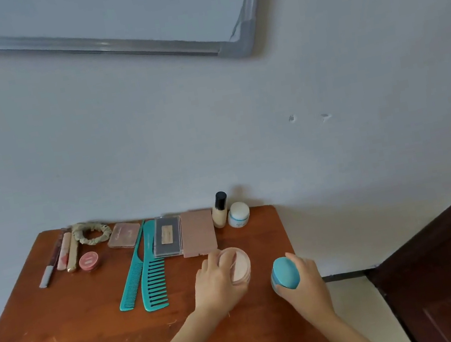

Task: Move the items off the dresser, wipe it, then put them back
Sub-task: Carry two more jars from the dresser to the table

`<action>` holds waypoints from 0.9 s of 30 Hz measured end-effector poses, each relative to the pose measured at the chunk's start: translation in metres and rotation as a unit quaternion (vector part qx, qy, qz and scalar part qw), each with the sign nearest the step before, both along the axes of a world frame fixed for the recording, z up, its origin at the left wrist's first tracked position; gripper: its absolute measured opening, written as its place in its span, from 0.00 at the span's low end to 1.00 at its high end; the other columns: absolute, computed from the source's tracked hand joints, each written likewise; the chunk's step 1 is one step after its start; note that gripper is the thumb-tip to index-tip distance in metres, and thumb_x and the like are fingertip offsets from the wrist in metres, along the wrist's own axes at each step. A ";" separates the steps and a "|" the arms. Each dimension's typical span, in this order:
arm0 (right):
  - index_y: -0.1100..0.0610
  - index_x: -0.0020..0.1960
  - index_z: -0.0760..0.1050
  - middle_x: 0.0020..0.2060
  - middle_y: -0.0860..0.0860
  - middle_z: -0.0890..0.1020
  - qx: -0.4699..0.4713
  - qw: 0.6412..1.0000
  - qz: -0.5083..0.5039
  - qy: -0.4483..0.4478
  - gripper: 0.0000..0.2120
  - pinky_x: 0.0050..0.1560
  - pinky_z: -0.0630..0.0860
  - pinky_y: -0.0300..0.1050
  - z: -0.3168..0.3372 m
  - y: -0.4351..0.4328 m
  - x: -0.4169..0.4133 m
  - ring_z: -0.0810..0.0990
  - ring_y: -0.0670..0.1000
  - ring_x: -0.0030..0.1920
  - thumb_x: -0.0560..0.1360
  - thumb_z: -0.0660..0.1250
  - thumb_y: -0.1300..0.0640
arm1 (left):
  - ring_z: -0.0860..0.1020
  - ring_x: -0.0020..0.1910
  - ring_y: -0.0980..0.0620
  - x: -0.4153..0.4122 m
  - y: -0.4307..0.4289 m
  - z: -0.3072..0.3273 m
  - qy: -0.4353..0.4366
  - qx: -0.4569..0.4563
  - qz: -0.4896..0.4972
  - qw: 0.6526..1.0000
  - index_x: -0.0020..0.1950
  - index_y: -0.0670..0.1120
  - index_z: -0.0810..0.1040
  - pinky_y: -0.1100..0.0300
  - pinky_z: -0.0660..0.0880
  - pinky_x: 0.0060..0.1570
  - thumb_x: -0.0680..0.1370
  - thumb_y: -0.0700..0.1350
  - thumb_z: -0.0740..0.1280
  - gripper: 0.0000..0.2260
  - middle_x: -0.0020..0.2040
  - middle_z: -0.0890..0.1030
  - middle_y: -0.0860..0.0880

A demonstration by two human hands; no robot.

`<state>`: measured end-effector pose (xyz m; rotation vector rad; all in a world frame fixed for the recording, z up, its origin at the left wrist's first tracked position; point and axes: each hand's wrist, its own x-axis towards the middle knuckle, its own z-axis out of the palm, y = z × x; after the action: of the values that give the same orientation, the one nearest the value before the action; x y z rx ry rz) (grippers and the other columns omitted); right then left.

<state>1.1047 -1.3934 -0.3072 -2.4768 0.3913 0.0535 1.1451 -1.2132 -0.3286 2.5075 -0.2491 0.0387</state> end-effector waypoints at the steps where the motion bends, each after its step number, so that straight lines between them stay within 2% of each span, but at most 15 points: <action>1: 0.48 0.69 0.62 0.59 0.48 0.68 -0.001 1.000 0.002 0.005 0.32 0.54 0.72 0.37 -0.003 0.000 -0.001 0.71 0.45 0.56 0.68 0.72 0.49 | 0.69 0.63 0.51 0.004 -0.002 -0.003 -0.001 0.004 -0.007 1.000 0.67 0.53 0.66 0.59 0.67 0.59 0.71 0.55 0.67 0.26 0.66 0.68 0.52; 5: 0.48 0.69 0.62 0.59 0.47 0.67 0.008 1.000 0.016 0.008 0.32 0.54 0.72 0.38 -0.005 -0.006 0.012 0.71 0.45 0.57 0.68 0.72 0.49 | 0.74 0.60 0.45 0.027 -0.012 -0.007 -0.031 0.002 0.004 1.000 0.62 0.49 0.73 0.51 0.68 0.55 0.67 0.51 0.71 0.24 0.62 0.74 0.48; 9: 0.46 0.68 0.62 0.57 0.46 0.67 0.014 1.000 0.012 -0.007 0.32 0.54 0.73 0.41 -0.001 -0.012 0.043 0.72 0.46 0.56 0.68 0.71 0.49 | 0.75 0.58 0.46 0.048 -0.014 -0.002 -0.023 0.033 0.011 0.999 0.62 0.50 0.73 0.51 0.68 0.55 0.68 0.53 0.69 0.23 0.61 0.74 0.50; 12: 0.47 0.68 0.63 0.56 0.46 0.67 0.028 0.999 0.020 -0.023 0.32 0.54 0.73 0.41 0.000 -0.014 0.068 0.73 0.46 0.55 0.68 0.71 0.50 | 0.81 0.45 0.49 0.058 -0.012 -0.006 -0.028 0.053 0.005 0.998 0.54 0.53 0.74 0.54 0.73 0.42 0.61 0.58 0.70 0.23 0.50 0.79 0.52; 14: 0.47 0.68 0.63 0.55 0.45 0.66 0.029 0.999 0.038 -0.026 0.32 0.53 0.72 0.39 -0.004 -0.015 0.082 0.72 0.46 0.55 0.68 0.72 0.50 | 0.81 0.39 0.53 0.062 -0.015 -0.008 -0.036 0.070 0.006 0.997 0.50 0.55 0.72 0.58 0.74 0.35 0.56 0.58 0.74 0.25 0.45 0.79 0.54; 17: 0.47 0.68 0.63 0.54 0.45 0.66 0.034 0.998 0.054 -0.026 0.32 0.52 0.71 0.37 -0.012 -0.019 0.103 0.72 0.46 0.56 0.68 0.72 0.51 | 0.81 0.39 0.54 0.067 -0.018 -0.012 -0.046 0.075 0.007 0.996 0.51 0.55 0.72 0.59 0.74 0.34 0.53 0.56 0.76 0.29 0.47 0.79 0.55; 20: 0.49 0.68 0.63 0.59 0.49 0.68 0.031 0.997 0.060 -0.024 0.32 0.51 0.70 0.37 -0.019 -0.023 0.127 0.71 0.48 0.58 0.68 0.72 0.52 | 0.81 0.41 0.53 0.072 -0.017 -0.017 -0.055 0.085 0.007 0.995 0.51 0.55 0.73 0.59 0.74 0.34 0.53 0.55 0.73 0.27 0.48 0.79 0.55; 27: 0.51 0.68 0.65 0.60 0.52 0.69 0.039 0.997 0.067 -0.028 0.31 0.50 0.70 0.40 -0.029 -0.020 0.171 0.72 0.51 0.59 0.67 0.72 0.56 | 0.80 0.43 0.51 0.079 -0.012 -0.027 -0.050 0.123 0.027 0.991 0.53 0.54 0.72 0.57 0.75 0.37 0.53 0.60 0.73 0.31 0.49 0.80 0.53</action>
<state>1.2755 -1.4139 -0.3358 -2.4192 0.1948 0.0530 1.2245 -1.2255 -0.3552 2.7616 -0.2406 0.1656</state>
